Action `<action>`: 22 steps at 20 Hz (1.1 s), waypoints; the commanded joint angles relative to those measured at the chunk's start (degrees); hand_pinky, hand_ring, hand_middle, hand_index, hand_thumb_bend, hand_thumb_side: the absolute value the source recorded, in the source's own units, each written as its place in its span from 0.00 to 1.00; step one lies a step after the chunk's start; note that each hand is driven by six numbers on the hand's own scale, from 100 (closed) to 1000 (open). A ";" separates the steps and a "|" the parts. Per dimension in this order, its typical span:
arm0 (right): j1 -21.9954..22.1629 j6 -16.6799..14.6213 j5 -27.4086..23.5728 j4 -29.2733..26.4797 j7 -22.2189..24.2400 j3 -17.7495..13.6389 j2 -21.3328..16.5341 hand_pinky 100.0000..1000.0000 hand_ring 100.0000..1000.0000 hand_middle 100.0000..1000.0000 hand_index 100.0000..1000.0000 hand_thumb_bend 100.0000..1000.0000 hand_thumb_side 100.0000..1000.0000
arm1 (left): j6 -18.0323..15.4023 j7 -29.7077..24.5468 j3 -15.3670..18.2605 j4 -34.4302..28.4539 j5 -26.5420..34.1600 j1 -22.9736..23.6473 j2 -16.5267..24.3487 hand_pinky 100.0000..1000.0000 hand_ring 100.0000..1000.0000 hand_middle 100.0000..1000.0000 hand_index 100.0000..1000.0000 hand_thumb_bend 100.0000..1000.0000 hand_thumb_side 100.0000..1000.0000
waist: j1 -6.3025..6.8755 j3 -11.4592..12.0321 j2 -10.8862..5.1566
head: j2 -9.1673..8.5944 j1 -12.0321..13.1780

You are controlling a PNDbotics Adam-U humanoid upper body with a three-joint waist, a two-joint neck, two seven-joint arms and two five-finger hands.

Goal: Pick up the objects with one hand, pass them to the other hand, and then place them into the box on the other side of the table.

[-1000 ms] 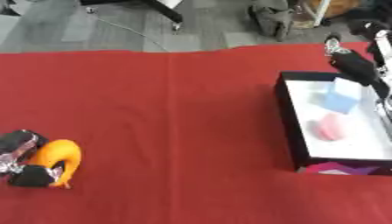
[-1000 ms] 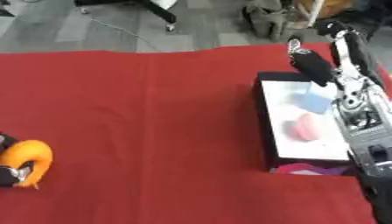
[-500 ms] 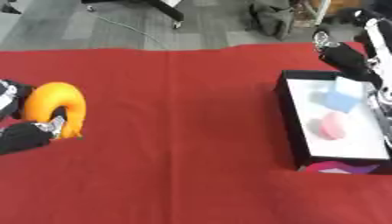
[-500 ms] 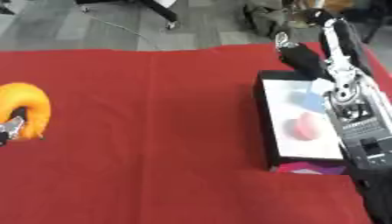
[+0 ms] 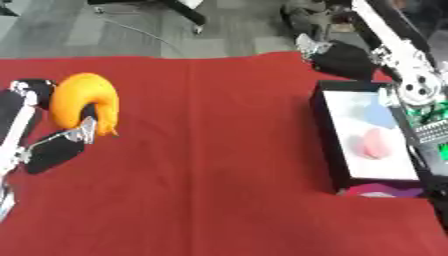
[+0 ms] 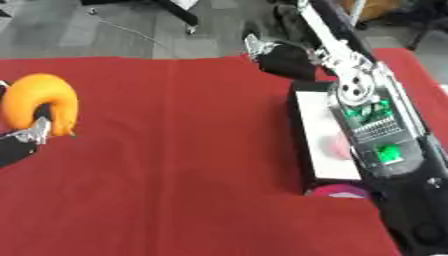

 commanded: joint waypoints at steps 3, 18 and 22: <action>-4.66 -2.84 1.43 -0.61 10.97 3.51 1.02 0.86 0.97 0.86 0.89 0.00 0.35 | -7.83 0.93 -2.18 1.72 2.96 -1.60 -1.16 0.59 0.48 0.39 0.50 0.00 0.41 | -0.04 -0.07 -1.77 | -0.29 0.19; -12.95 -2.62 3.40 1.34 32.68 11.64 5.70 0.86 1.00 0.90 0.93 0.00 0.52 | -17.47 -5.30 -7.52 0.79 7.51 -3.44 -3.73 0.60 0.48 0.39 0.50 0.00 0.42 | -0.48 -0.30 -2.00 | 0.36 0.88; -15.81 1.63 3.66 1.98 36.01 14.29 5.59 0.85 1.00 0.90 0.94 0.00 0.52 | -17.77 -5.44 -8.12 0.54 5.66 -3.41 -4.03 0.60 0.48 0.39 0.50 0.00 0.42 | -0.63 -0.45 -2.19 | 0.61 0.94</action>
